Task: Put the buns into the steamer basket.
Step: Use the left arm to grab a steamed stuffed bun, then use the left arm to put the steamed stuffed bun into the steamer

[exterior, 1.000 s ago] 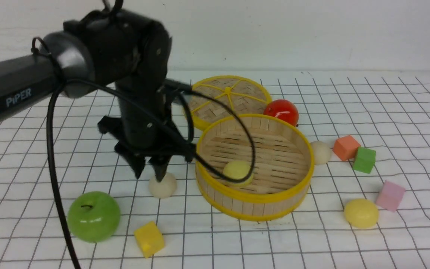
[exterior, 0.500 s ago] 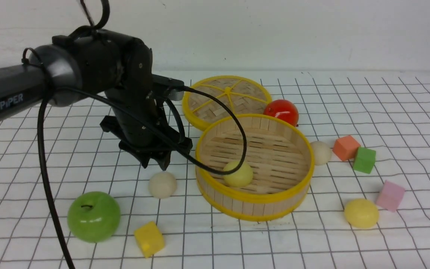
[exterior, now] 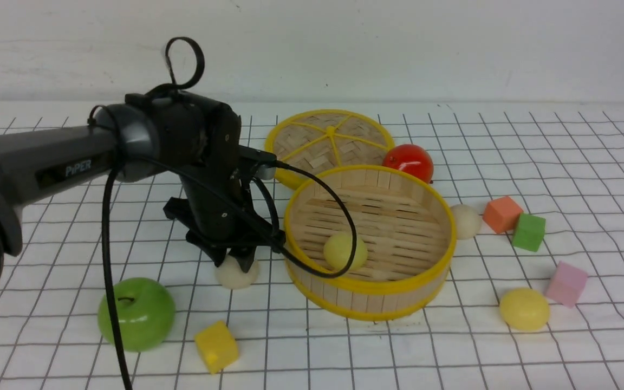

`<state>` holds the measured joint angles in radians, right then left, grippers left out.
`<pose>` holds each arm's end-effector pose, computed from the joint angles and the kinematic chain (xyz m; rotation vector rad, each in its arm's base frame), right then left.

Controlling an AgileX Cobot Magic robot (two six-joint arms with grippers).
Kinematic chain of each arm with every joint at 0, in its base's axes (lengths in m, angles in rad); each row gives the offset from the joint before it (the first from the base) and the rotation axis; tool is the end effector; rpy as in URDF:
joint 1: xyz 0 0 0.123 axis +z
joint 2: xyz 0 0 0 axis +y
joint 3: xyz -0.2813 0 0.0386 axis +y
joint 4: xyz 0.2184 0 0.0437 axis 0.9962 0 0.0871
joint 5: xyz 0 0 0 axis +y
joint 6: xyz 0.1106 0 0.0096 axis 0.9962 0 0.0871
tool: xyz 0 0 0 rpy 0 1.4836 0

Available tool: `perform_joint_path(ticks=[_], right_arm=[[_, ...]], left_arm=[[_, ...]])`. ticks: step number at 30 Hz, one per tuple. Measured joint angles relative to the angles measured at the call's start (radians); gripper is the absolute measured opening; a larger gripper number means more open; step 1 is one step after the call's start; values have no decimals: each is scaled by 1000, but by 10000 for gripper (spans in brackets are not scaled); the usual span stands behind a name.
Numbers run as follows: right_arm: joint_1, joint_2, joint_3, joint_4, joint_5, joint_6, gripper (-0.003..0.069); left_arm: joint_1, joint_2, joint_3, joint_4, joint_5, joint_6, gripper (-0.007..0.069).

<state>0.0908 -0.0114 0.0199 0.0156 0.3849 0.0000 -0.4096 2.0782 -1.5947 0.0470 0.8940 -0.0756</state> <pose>0.0426 0.0045 0.1667 -0.0757 1.8762 0.0779 0.3821 -0.1615 0.1807 0.5095 2.8136 -0.0403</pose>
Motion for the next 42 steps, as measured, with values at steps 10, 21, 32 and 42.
perform_joint_path(ticks=[10, 21, 32, 42], right_arm=[[0, 0, 0, 0, 0, 0, 239], [0, 0, 0, 0, 0, 0, 239], [0, 0, 0, 0, 0, 0, 239], [0, 0, 0, 0, 0, 0, 239]], left_arm=[[0, 15, -24, -2, 53, -25, 78], [-44, -177, -89, -130, 74, 13, -4], [-117, 0, -142, -156, -249, 63, 45], [-117, 84, -217, -144, -238, 6, 424]])
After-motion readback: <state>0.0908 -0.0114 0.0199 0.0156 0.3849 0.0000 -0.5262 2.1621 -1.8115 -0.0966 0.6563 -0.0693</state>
